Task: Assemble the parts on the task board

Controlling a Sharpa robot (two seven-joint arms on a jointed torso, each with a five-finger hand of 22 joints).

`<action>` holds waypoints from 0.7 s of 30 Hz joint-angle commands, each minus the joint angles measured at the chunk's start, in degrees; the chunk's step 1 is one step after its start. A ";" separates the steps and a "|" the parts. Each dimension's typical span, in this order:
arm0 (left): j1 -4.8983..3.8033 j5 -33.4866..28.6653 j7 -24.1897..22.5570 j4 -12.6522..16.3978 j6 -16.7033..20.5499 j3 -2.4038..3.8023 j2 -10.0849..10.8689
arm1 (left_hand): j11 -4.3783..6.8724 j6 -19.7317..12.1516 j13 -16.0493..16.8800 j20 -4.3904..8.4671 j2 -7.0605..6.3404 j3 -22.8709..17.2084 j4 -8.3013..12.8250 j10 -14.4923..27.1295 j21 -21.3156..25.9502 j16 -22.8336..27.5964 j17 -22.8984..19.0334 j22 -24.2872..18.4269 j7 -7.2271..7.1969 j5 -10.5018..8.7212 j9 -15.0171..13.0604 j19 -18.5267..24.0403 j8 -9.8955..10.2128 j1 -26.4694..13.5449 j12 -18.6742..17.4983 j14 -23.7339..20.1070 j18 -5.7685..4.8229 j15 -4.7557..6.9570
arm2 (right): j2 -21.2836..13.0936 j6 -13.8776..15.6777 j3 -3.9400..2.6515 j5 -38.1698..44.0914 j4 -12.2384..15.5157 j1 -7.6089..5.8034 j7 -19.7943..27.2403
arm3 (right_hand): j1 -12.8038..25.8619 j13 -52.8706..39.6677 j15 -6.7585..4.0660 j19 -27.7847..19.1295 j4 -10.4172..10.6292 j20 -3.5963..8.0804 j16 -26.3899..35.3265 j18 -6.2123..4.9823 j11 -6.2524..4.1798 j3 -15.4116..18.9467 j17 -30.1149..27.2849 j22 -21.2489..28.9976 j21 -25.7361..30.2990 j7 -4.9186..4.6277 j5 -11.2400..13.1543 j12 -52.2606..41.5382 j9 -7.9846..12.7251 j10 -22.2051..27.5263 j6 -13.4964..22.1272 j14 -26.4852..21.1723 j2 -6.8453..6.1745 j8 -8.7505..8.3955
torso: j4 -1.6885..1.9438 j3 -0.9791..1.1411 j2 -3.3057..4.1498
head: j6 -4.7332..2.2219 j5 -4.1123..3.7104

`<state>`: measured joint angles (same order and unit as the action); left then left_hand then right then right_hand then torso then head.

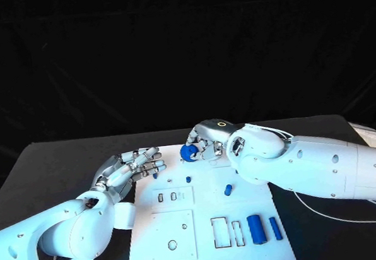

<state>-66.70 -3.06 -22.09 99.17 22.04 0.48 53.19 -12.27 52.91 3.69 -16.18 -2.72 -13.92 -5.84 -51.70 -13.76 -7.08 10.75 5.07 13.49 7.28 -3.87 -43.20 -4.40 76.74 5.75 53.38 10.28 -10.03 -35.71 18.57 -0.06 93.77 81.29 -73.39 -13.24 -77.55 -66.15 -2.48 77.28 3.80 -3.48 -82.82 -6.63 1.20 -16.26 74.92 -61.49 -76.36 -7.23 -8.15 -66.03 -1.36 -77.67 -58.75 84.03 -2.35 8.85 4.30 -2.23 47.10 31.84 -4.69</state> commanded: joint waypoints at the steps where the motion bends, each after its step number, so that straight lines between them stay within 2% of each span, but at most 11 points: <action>1: -0.05 -0.07 -0.52 -0.02 -1.43 0.04 -0.20 | 0.11 -0.02 0.04 -0.04 0.29 -0.05 0.28 -0.16 -0.02 0.28 -0.05 -0.05 1.34 -0.21 0.00 -0.27 -0.37 0.13 0.24 0.31 0.15 0.07 | 1.36 -1.44 0.14 2.14 -0.85 0.25 -0.17 | 0.97 -0.10 -0.32 0.03 1.27 0.19 -0.02 1.10 0.15 -1.64 2.06 -0.03 -0.38 0.88 -0.91 0.25 -3.61 0.02 -2.36 3.68 -0.36 0.17 | 0.26 -0.04 0.11 | 0.08 -0.04; 3: -0.05 -0.07 -0.53 -0.06 -1.41 0.04 -0.23 | 0.11 -0.02 0.04 -0.04 0.29 -0.05 0.28 -0.16 -0.02 0.28 -0.05 -0.05 1.34 -0.21 0.00 -0.27 -0.37 0.13 0.24 0.31 0.15 0.07 | 2.28 -2.15 0.24 2.33 -1.29 0.44 -0.44 | 1.16 -0.02 -0.31 0.00 1.29 0.18 0.01 1.09 0.18 -1.70 2.00 0.00 -0.36 0.84 -1.12 0.39 -3.59 0.09 -2.33 3.67 -0.49 0.09 | 0.40 -0.10 0.16 | 0.09 -0.12; 8: -0.05 -0.07 -0.55 -0.11 -1.37 0.04 -0.24 | 0.11 -0.02 0.04 -0.04 0.29 -0.05 0.28 -0.16 -0.02 0.28 -0.05 -0.05 1.34 -0.21 0.00 -0.27 -0.37 0.13 0.24 0.31 0.15 0.07 | 3.49 -3.34 0.42 2.93 -2.01 0.63 -1.07 | 1.53 -0.04 -0.27 -0.05 1.39 0.16 0.07 1.08 0.23 -1.71 1.89 0.06 -0.33 0.79 -1.29 0.46 -3.56 0.11 -2.28 3.65 -0.70 -0.03 | 0.22 -0.04 0.09 | 0.18 0.03; 14: -0.05 -0.07 -0.58 -0.08 -1.38 0.04 -0.23 | 0.11 -0.02 0.04 -0.04 0.29 -0.05 0.28 -0.16 -0.02 0.28 -0.05 -0.05 1.34 -0.21 0.00 -0.27 -0.37 0.13 0.24 0.31 0.15 0.07 | 4.23 -4.78 0.57 3.64 -2.73 0.73 -2.19 | 1.99 0.12 -0.22 -0.11 1.50 0.11 0.14 1.07 0.29 -1.68 1.78 0.14 -0.30 0.70 -1.37 0.72 -3.51 0.25 -2.14 3.62 -1.01 -0.23 | 0.20 0.02 0.10 | 0.22 0.01; 21: -0.05 -0.07 -0.59 -0.15 -1.38 0.04 -0.21 | 0.11 -0.01 0.04 -0.04 0.31 -0.07 0.30 -0.16 -0.02 0.29 -0.09 -0.06 1.34 -0.21 0.00 -0.28 -0.38 0.14 0.25 0.33 0.15 0.07 | 4.44 -4.23 0.64 4.34 -2.99 0.87 -3.40 | 2.49 1.06 -0.04 -0.29 1.45 -0.01 0.26 1.03 0.55 -1.77 1.59 0.39 -0.15 0.34 -1.38 1.97 -3.23 0.96 -1.15 3.57 -1.65 -1.05 | 0.25 0.08 0.12 | 0.35 0.03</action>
<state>-66.70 -3.07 -22.09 98.98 21.85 0.48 53.07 -12.27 52.91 3.69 -16.18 -2.72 -13.92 -5.84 -51.70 -13.76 -7.08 10.75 5.07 13.49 7.28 -3.87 -43.20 -4.44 76.74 5.75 53.37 10.28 -10.03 -31.35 15.46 0.47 96.50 78.35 -72.72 -15.10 -75.24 -65.20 -2.47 77.27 5.18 -3.49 -82.82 -6.63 1.84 -17.93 74.91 -61.14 -76.36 -7.21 -9.32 -64.21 -1.36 -77.03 -58.78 84.02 -3.76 7.90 4.52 -2.20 47.22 32.14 -4.66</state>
